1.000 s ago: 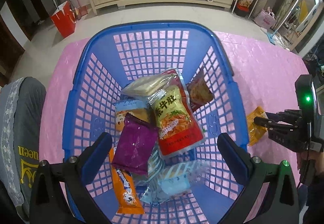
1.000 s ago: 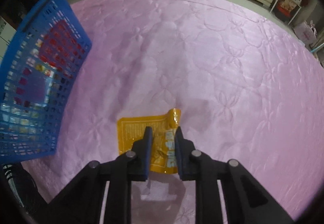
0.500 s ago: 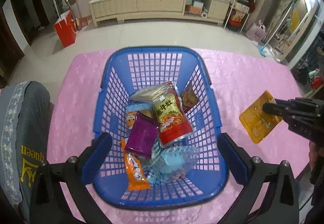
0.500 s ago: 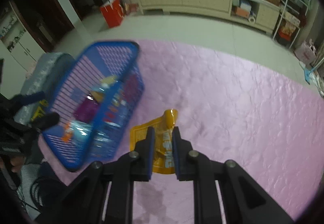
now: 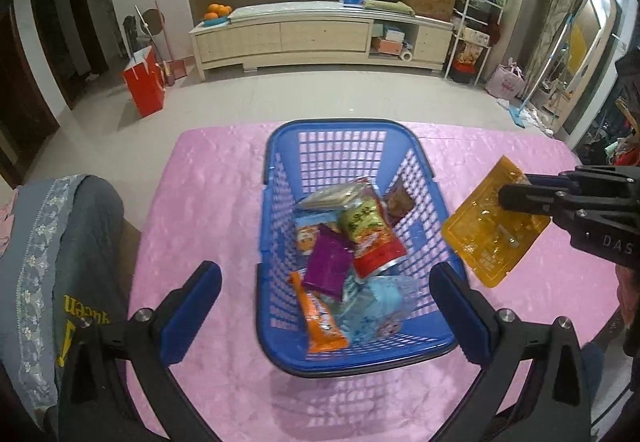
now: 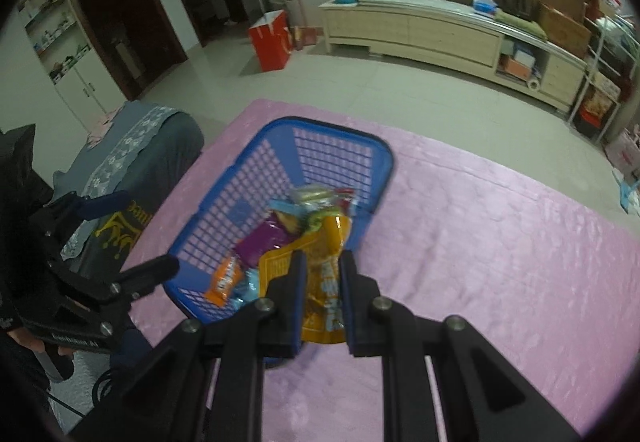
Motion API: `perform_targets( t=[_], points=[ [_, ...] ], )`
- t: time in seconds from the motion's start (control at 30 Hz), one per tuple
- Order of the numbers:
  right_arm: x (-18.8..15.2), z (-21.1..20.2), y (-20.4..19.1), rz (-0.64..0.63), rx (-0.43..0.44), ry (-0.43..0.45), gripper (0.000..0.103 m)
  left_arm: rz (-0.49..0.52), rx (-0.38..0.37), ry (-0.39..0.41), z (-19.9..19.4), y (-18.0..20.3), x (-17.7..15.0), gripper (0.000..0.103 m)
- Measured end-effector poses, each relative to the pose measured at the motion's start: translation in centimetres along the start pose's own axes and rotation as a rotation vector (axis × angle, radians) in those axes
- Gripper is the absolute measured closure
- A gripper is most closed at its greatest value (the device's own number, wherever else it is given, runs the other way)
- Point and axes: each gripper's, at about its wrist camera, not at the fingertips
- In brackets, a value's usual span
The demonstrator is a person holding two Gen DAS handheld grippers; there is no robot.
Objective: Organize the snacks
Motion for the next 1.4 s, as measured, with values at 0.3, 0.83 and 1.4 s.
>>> perform_targets(
  t=[0.3,0.83,1.4],
  points=[
    [2.7,3.8,-2.6,-0.049,0.028,-0.046,0.083,-0.01,0.037,-0.013,1.5,-3.1,0.1,0.0],
    [5.3,9.7,-4.5,-0.094,-0.008,-0.108,0.083,-0.08,0.043,-0.051,4.5,-7.4,-0.3,0.0],
    [3.1,7.2,-3.0,-0.09,-0.15,-0.026,0.016,-0.058,0.054,0.016,3.4,-5.9,-1.2,0.0]
  ],
)
Point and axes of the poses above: each gripper's, at about its wrist camera, not at the fingertips, and z roughly the way its jaws point, y to its right, x to its top, and after that the axes turned 9 degrees about -y, right-handed
